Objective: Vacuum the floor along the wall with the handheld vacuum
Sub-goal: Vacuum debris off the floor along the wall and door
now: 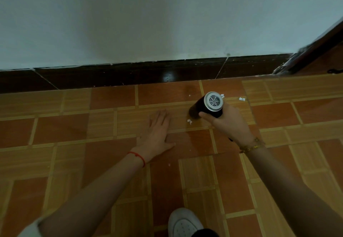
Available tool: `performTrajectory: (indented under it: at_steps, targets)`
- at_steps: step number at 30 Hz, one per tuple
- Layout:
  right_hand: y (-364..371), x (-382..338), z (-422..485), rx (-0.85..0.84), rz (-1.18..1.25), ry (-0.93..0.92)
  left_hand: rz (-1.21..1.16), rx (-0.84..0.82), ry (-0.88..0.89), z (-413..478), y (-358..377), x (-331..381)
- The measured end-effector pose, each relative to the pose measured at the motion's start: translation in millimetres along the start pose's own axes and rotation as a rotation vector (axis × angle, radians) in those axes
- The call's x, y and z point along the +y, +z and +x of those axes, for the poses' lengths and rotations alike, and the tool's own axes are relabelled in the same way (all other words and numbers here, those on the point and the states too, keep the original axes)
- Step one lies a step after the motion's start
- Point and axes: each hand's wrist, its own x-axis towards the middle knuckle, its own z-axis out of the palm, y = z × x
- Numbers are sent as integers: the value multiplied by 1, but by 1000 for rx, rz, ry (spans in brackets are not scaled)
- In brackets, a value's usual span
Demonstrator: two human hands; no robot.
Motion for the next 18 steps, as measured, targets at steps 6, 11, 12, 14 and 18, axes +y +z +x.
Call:
performTrajectory:
  at_steps: [6,11,12,14,18]
  targets:
    - [-6,10,-5,-72,54,11,-4,10,26,3,4,2]
    - [-6,9,-5,-169,79,1,2,5,37,4,7,5]
    - [-5,9,-5,-184,93,-2,3,7,40,3,7,5]
    - [-3,9,-6,-217,112,6,2,5,40,3,7,5]
    - [3,7,-2,-91,79,-8,-3,1,41,3,8,2]
